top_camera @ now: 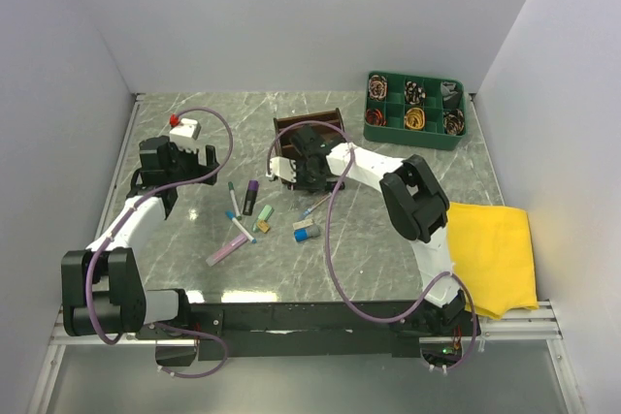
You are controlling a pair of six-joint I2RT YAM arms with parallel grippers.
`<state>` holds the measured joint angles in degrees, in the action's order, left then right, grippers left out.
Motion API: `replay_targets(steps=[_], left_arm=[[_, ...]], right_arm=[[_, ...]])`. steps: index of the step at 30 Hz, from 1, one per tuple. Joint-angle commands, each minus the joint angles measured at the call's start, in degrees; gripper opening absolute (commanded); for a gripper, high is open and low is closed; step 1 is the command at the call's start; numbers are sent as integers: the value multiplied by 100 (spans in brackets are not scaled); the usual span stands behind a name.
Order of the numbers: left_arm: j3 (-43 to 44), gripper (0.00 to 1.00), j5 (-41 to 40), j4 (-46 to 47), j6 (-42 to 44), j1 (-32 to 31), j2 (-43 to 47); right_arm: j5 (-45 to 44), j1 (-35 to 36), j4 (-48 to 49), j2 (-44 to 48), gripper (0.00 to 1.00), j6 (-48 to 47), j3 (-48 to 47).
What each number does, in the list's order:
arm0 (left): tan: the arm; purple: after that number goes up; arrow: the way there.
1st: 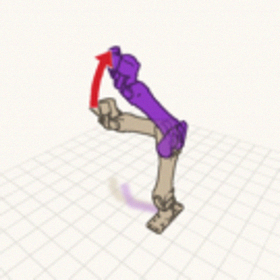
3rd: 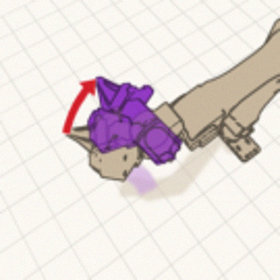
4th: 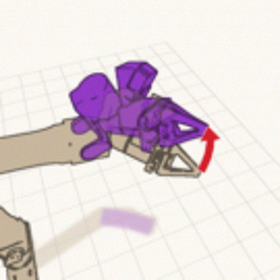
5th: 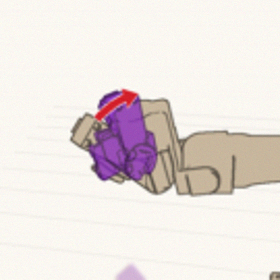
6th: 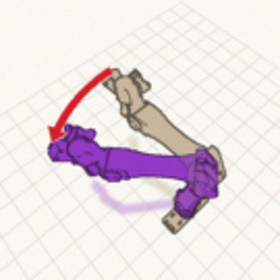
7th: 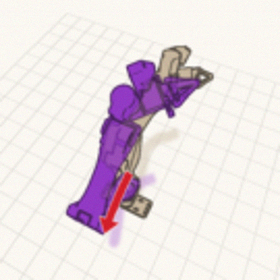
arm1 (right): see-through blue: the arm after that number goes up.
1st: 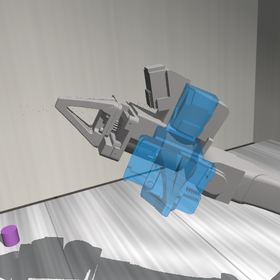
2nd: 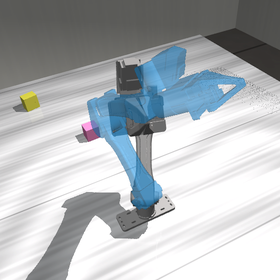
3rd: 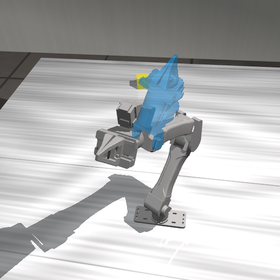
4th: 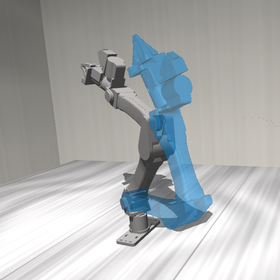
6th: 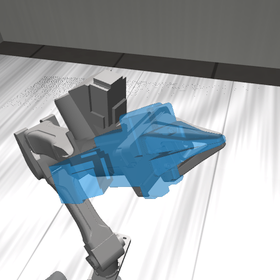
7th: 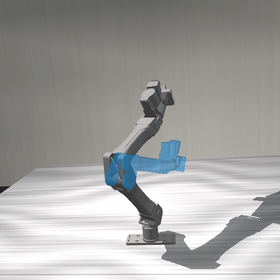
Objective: Sort the stationery into containers
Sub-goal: Pick up the pen from the center of the board, then place the pen in the storage box.
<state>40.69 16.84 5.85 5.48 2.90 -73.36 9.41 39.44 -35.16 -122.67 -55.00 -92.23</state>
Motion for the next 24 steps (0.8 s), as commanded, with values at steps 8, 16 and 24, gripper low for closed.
replay_targets(steps=[8,16,24], left_arm=[[843,99,355,-847,595,44,42],[1758,99,470,-901,-116,27,-573],[2294,99,-101,-866,-512,-114,-1276]], right_arm=[[1237,-121,-1141,1471,5,-2,-181],[2801,-630,1205,2678,0,2562,-68],[2707,-1079,4928,2205,0,5313,407]])
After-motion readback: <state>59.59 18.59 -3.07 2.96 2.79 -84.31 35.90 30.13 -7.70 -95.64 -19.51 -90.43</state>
